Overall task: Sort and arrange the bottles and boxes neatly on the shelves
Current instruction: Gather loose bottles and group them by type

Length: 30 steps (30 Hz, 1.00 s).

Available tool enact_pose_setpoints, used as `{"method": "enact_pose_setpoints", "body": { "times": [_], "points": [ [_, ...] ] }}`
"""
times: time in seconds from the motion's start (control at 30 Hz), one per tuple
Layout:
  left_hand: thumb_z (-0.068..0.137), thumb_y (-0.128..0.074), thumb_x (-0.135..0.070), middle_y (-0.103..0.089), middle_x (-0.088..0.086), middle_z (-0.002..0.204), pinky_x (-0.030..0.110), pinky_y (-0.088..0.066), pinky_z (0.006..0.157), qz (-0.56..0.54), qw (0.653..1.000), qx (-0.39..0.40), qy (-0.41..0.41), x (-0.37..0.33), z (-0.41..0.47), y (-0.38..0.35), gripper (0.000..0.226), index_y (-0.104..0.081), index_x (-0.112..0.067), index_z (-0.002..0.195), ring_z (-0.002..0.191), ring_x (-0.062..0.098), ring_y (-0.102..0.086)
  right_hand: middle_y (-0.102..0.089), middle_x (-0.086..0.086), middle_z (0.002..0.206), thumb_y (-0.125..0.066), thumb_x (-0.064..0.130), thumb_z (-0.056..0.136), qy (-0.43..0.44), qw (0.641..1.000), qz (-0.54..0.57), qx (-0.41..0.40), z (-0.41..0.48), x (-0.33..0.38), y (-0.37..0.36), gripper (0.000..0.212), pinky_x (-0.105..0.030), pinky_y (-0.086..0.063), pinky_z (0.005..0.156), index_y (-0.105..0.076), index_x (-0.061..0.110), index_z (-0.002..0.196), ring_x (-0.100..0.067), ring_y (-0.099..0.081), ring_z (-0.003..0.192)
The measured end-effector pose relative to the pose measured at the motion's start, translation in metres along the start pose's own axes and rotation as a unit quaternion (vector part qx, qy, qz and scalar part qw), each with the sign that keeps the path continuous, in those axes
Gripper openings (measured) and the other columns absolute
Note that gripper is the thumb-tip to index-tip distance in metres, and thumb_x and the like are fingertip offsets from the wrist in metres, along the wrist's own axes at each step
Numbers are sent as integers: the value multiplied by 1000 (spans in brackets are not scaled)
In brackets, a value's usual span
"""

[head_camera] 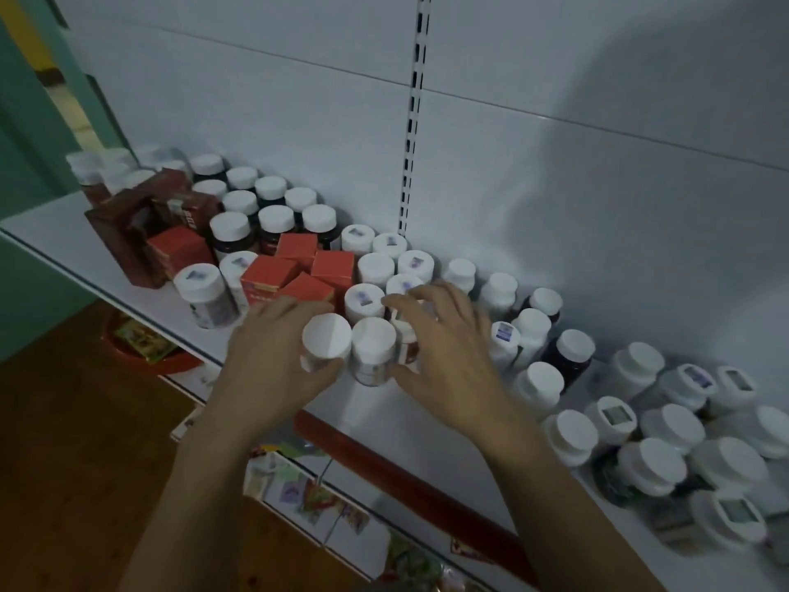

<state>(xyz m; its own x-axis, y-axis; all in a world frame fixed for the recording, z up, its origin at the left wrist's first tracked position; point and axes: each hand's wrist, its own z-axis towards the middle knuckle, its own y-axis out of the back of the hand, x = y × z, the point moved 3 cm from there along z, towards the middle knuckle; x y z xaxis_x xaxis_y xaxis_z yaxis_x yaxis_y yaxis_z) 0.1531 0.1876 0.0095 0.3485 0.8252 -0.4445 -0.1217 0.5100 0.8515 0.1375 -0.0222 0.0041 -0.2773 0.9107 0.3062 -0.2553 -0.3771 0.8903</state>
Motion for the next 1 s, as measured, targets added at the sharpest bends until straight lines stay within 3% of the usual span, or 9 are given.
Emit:
{"method": "enact_pose_setpoints", "body": {
  "times": [0.1,0.23,0.33,0.43,0.6,0.67,0.8,0.87,1.0],
  "points": [
    [76,-82,-35,-58,-15,129,51,-30,101,22,1000,-11,-12,-2,8,-9,54,-61,-34,126,133,25,-36,-50,7,132,-65,39,76,-33,998,55,-23,4,-11,14,56,-47,-37,100,-54,33,131,-21,-40,130],
    [76,-84,-25,-52,-23,132,38,-14,94,36,999,10,-18,0,18,-18,61,-58,-40,129,138,11,-24,-57,11,122,-66,33,83,-70,997,13,0,22,-16,10,39,-49,-37,100,-57,32,121,-21,-42,127],
    [80,-81,-22,-47,-23,141,42,-18,96,36,999,22,-4,6,17,-22,61,-58,-39,133,142,11,-21,-58,12,118,-61,32,85,-113,992,9,56,31,-18,0,31,-49,-32,101,-57,34,115,-21,-42,125],
    [81,-80,-25,-44,-22,145,43,-19,97,25,999,-1,-28,6,13,-21,54,-61,-38,130,144,12,-24,-57,11,100,-57,26,83,-130,989,10,74,33,-23,-3,27,-49,-32,98,-58,34,108,-24,-45,115],
    [74,-71,-53,-52,-29,128,42,-20,98,-20,995,-11,-100,-18,16,-25,40,-62,-43,112,137,8,-32,-58,13,94,-58,33,82,-135,984,52,106,35,-30,-3,20,-53,-32,100,-53,36,101,-24,-49,109],
    [68,-79,-51,-55,-30,118,42,-19,99,-22,994,22,-107,-32,19,-36,41,-63,-41,104,136,10,-34,-63,13,97,-65,42,83,-143,982,67,101,37,-30,-4,20,-54,-32,102,-55,35,99,-23,-52,109],
    [65,-89,-33,-56,-30,108,45,-18,106,-20,997,15,-79,-38,20,-51,45,-61,-40,99,136,14,-40,-61,14,97,-71,38,83,-156,986,31,44,34,-32,-4,22,-51,-33,99,-57,34,100,-23,-52,111],
    [64,-91,-32,-56,-30,109,43,-17,103,-24,997,3,-76,-33,21,-51,49,-59,-41,101,134,14,-41,-65,10,98,-73,39,81,-163,986,-13,21,29,-37,-1,25,-52,-33,102,-58,34,101,-22,-54,111],
    [61,-92,-28,-56,-25,115,52,-22,108,-10,998,10,-59,-33,28,-52,55,-59,-43,102,132,14,-44,-68,6,99,-70,35,81,-206,977,-50,-10,19,-55,13,23,-50,-37,103,-65,35,104,-22,-55,110]
  ]
}}
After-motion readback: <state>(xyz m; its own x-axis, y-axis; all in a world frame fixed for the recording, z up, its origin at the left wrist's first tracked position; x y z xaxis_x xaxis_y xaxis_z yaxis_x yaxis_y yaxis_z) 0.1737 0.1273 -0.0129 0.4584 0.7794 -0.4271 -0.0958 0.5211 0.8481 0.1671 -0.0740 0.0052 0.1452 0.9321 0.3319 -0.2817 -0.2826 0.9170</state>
